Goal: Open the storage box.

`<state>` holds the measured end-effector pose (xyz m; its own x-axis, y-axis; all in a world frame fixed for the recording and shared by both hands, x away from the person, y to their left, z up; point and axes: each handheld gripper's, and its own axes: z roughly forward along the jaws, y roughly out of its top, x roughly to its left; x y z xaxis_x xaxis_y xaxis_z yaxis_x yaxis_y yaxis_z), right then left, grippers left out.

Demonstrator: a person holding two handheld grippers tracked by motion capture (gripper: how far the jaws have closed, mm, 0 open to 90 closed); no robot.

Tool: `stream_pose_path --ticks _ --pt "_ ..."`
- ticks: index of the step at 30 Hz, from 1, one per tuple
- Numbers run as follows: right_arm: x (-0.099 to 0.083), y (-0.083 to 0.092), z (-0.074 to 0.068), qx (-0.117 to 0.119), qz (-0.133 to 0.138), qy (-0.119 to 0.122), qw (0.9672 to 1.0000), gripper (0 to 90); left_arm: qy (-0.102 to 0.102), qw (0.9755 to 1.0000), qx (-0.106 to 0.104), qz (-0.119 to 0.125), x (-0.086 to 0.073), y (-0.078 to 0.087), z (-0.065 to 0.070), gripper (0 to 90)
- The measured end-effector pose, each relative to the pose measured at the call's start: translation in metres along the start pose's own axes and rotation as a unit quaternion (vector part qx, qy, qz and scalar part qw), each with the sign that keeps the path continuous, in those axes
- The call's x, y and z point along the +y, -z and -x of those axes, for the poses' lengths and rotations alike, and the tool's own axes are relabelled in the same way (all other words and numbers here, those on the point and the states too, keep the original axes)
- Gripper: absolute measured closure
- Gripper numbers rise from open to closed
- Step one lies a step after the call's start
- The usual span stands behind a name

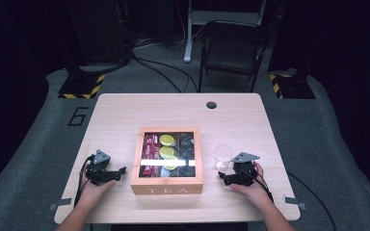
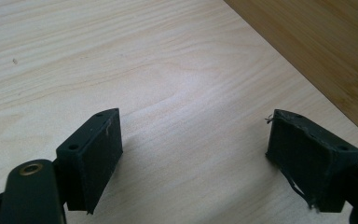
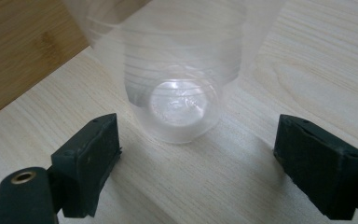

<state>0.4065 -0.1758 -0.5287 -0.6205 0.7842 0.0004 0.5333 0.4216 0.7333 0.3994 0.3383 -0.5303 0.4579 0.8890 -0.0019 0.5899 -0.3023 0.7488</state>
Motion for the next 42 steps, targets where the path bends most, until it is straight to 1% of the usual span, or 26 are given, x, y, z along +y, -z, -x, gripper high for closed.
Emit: stream_pose_path --ticks 5,7,10,15,20,21,22,23,24,25,26,27,28,29,30,31,33,34,35,36,37,39,40,41,42 --pt "0.000 0.000 0.000 -0.003 0.000 -0.002 1.0000 13.8 0.001 1.0000 0.000 0.001 0.000 0.000 0.000 17.3" --pt "0.000 0.000 -0.002 -0.004 0.001 -0.008 1.0000 13.7 0.000 1.0000 -0.001 0.000 0.000 0.000 0.000 17.4" --pt "0.000 0.000 -0.001 -0.005 0.001 -0.007 1.0000 13.8 0.000 1.0000 -0.001 0.000 0.000 0.000 0.000 17.4" --pt "0.000 0.000 -0.002 -0.008 0.004 -0.011 0.9999 13.8 0.000 1.0000 -0.002 0.000 0.000 0.000 0.000 17.5" --pt "0.000 0.000 -0.002 -0.008 0.002 -0.012 0.9999 14.0 0.003 1.0000 0.002 0.002 0.000 0.000 0.000 17.6" --pt "0.000 0.000 -0.002 -0.007 0.002 -0.012 0.9999 14.5 0.004 1.0000 0.002 0.000 0.000 0.000 0.000 17.6" --pt "0.000 0.001 -0.002 -0.008 0.002 -0.012 0.9999 15.5 0.001 1.0000 0.002 -0.001 0.001 0.000 0.000 17.6" --pt "0.000 0.001 -0.002 -0.009 0.000 -0.016 0.9998 16.4 0.003 1.0000 0.001 -0.001 0.001 0.000 0.000 17.7" --pt "0.000 0.002 -0.002 -0.010 -0.002 -0.013 0.9999 17.3 0.003 1.0000 -0.001 -0.007 0.002 0.000 -0.001 17.9" --pt "0.001 0.002 -0.002 -0.011 -0.003 -0.017 0.9998 18.6 0.003 1.0000 0.001 -0.005 0.002 0.000 0.000 18.3" --pt "0.001 0.003 -0.002 -0.013 -0.004 -0.019 0.9997 20.8 0.003 1.0000 0.002 -0.005 0.002 0.000 -0.001 18.8" --pt "0.002 0.004 -0.001 -0.014 -0.011 -0.017 0.9997 24.1 0.003 0.9999 0.000 -0.010 0.003 0.001 -0.001 19.6" --pt "0.004 0.005 -0.001 -0.018 -0.017 -0.026 0.9994 27.8 0.005 0.9999 -0.002 -0.013 0.003 0.002 -0.002 20.3" --pt "0.005 0.007 0.000 -0.019 -0.023 -0.034 0.9990 30.8 0.013 0.9999 -0.001 -0.006 0.003 0.002 -0.003 21.3" --pt "0.006 0.008 0.001 -0.020 -0.024 -0.044 0.9985 33.7 0.021 0.9997 -0.004 -0.009 0.003 0.003 -0.004 22.4" --pt "0.006 0.010 0.002 -0.018 -0.032 -0.049 0.9981 36.3 0.030 0.9995 -0.005 -0.006 0.003 0.004 -0.005 23.9" --pt "0.006 0.012 0.004 -0.017 -0.030 -0.044 0.9984 38.1 0.042 0.9991 -0.005 -0.008 0.003 0.006 -0.007 28.9" --pt "0.006 0.013 0.003 -0.021 -0.033 -0.045 0.9982 39.2 0.049 0.9987 -0.009 -0.012 0.003 0.007 -0.009 30.7" --pt "0.007 0.015 0.003 -0.023 -0.037 -0.038 0.9983 40.8 0.052 0.9986 -0.007 -0.010 0.003 0.007 -0.009 31.9" --pt "0.008 0.016 0.002 -0.022 -0.037 -0.041 0.9982 41.9 0.050 0.9986 -0.009 -0.016 0.004 0.009 -0.011 33.0" --pt "0.009 0.018 0.000 -0.021 -0.039 -0.045 0.9980 43.1 0.054 0.9984 -0.008 -0.015 0.004 0.009 -0.011 33.9" --pt "0.011 0.022 -0.002 -0.018 -0.039 -0.036 0.9984 43.9 0.055 0.9983 -0.004 -0.018 0.004 0.010 -0.011 34.1" --pt "0.012 0.023 -0.003 -0.019 -0.035 -0.027 0.9988 43.9 0.054 0.9983 -0.004 -0.018 0.005 0.010 -0.011 34.6" --pt "0.013 0.025 -0.004 -0.018 -0.039 -0.025 0.9988 43.5 0.056 0.9983 -0.005 -0.019 0.005 0.012 -0.011 35.1" --pt "0.014 0.026 -0.005 -0.022 -0.037 -0.020 0.9989 43.0 0.057 0.9982 -0.007 -0.016 0.006 0.012 -0.010 35.6"
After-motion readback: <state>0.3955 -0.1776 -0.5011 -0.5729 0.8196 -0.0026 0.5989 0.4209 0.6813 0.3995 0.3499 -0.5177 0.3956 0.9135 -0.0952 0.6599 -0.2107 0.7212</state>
